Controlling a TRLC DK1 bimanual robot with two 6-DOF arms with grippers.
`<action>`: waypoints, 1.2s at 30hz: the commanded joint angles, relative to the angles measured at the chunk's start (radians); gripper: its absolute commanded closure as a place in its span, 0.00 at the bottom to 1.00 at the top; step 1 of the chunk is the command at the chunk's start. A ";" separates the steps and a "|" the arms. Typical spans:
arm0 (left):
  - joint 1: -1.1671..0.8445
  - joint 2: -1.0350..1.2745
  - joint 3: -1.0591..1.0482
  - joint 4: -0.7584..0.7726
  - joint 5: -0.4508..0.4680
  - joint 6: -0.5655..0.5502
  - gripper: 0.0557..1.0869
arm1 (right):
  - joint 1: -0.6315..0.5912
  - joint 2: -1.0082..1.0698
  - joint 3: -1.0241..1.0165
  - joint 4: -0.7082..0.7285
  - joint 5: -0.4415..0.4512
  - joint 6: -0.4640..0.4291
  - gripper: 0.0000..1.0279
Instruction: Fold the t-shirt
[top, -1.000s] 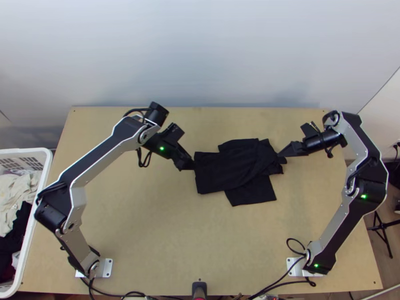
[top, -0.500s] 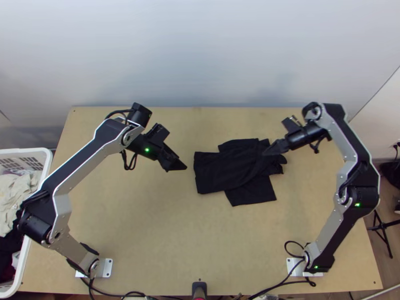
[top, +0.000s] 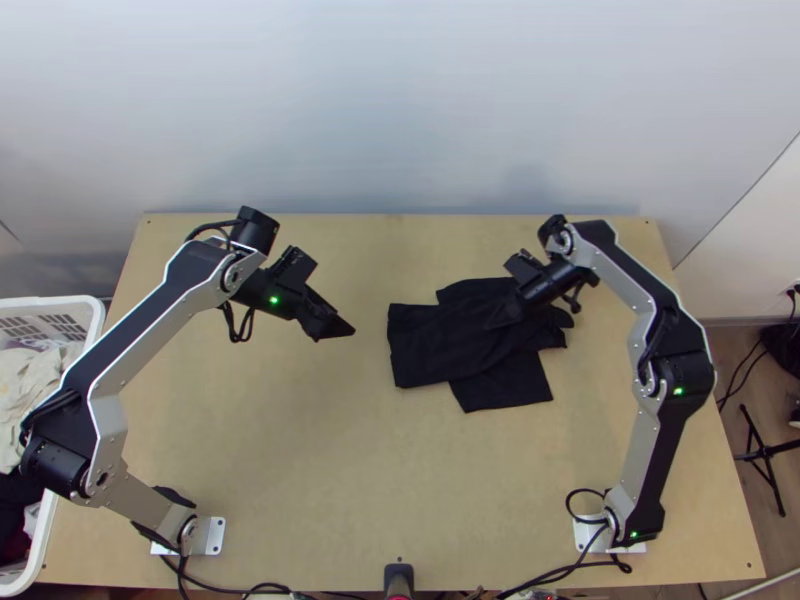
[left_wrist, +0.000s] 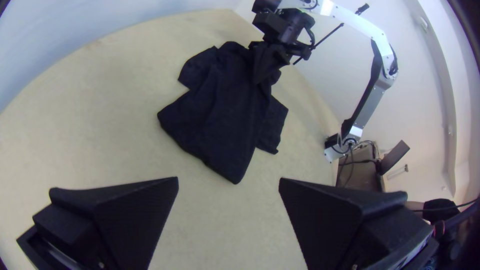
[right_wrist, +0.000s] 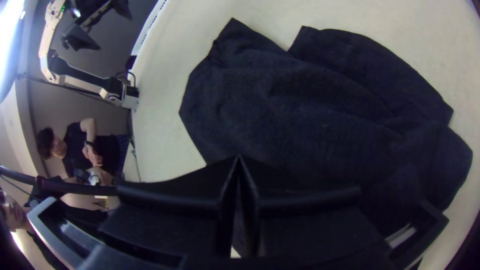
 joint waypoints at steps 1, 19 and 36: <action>0.035 -0.022 -0.020 0.000 -0.005 0.001 0.05 | 0.065 0.065 -0.011 0.126 0.142 0.045 0.97; 0.084 -0.015 -0.020 -0.006 -0.005 0.000 0.05 | -0.084 0.118 0.006 0.448 0.556 0.196 0.97; 0.083 0.057 0.056 -0.032 -0.005 0.000 0.05 | -0.469 0.374 0.446 0.294 0.623 0.397 0.97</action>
